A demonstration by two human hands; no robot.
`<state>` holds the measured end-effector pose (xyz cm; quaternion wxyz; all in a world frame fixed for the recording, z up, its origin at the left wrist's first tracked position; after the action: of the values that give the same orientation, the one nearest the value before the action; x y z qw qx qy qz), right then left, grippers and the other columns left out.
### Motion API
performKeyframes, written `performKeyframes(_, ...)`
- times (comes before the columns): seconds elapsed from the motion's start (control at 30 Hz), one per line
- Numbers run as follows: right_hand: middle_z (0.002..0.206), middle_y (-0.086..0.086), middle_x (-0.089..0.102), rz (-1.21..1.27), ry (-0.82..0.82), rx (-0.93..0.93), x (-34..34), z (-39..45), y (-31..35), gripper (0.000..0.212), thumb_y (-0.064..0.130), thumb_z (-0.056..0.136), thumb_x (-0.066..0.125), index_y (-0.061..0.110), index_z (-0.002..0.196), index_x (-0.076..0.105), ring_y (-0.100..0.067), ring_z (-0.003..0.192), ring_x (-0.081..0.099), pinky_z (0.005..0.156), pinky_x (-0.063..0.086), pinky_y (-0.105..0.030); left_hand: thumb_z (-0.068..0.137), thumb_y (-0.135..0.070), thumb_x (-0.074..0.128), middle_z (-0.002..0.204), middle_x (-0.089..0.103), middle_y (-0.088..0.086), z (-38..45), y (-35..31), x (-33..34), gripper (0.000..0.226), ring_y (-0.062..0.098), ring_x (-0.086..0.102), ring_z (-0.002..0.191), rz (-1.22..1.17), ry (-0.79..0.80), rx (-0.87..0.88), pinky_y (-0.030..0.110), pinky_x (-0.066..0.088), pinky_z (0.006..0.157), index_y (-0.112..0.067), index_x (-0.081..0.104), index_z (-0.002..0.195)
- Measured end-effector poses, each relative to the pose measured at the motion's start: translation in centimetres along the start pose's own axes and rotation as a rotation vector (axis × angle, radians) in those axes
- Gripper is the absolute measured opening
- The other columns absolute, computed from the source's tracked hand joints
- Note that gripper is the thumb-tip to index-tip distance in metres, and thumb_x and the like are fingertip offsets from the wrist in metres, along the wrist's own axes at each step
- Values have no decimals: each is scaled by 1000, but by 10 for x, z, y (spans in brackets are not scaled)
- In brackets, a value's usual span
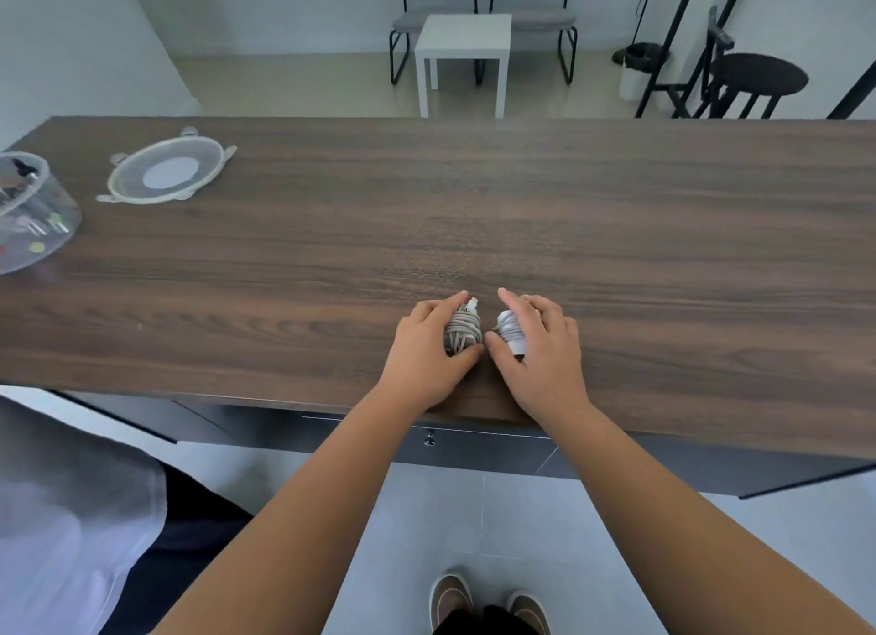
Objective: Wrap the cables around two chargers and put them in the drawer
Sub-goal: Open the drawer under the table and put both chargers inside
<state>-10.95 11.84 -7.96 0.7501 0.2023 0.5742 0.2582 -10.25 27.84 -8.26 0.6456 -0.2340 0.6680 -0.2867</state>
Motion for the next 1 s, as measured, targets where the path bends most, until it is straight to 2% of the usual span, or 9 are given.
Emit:
performKeyframes(0.1,141,2,42,21,32,-11,3,1,-3,50,54,90,34,42,139,40,-23,126,39,106,28,-39,86,-40,70,142,41,-3,-4,2,-1,72,19,40,132,-34,-15,3,39,37,112,-37,34,149)
performKeyframes(0.2,147,1,39,51,57,-50,4,1,-4,51,53,93,26,41,141,39,-21,137,33,112,23,-39,88,-42,68,143,37,-6,-10,5,-4,73,12,40,131,-80,-31,4,28,35,109,-36,31,150)
performKeyframes(0.3,152,0,34,86,78,-82,-2,-3,-4,49,48,95,28,37,141,40,-19,137,30,113,18,-32,92,-38,64,146,34,-7,-18,6,-8,67,3,38,128,-164,-64,-18,17,30,106,-34,32,151)
performKeyframes(0.4,153,-2,31,104,83,-98,-12,-10,-2,48,44,96,33,33,141,42,-20,135,27,112,15,-29,95,-36,61,147,33,-9,-31,11,-8,61,2,38,131,-223,-103,-35,21,32,110,-32,34,150)
performKeyframes(0.47,151,-6,34,63,13,-148,-24,-18,1,43,33,96,42,26,137,49,-24,133,29,113,17,-31,95,-32,61,144,36,-11,-44,15,-9,57,4,45,127,-259,-161,-42,19,35,107,-31,38,147)
performKeyframes(0.6,131,-11,53,45,-106,-394,-38,-58,16,30,6,82,56,15,107,71,-30,114,47,105,29,-34,94,-16,62,121,53,-8,-90,23,-18,34,4,56,106,-269,-438,-22,12,42,91,-23,59,127)
performKeyframes(0.73,119,-9,60,-9,-42,-483,-24,-93,3,29,1,75,57,16,94,72,-31,101,54,99,32,-33,91,-13,58,103,58,-10,-137,43,-3,17,1,55,101,-209,-621,-19,15,42,89,-15,66,106)
performKeyframes(0.83,118,-4,62,-53,-14,-477,-16,-103,-8,36,4,73,59,20,104,66,-27,105,53,98,30,-30,91,-8,59,95,58,-20,-156,91,38,14,-3,56,89,-231,-525,-244,12,42,74,-19,65,97)
performKeyframes(1.0,119,4,64,-142,-76,-570,-3,-105,4,44,6,71,63,21,112,68,-19,110,54,89,31,-33,93,-18,53,90,63,-11,-156,185,134,17,10,60,72,-191,-64,-616,18,41,52,-31,64,91)
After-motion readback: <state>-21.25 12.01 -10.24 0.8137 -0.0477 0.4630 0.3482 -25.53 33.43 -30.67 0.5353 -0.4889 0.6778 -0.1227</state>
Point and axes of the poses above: each hand's wrist, its own z-axis towards the middle knuckle, its own x-axis out of the palm, y = z × x, the point moved 8 cm from there along z, towards the middle knuckle
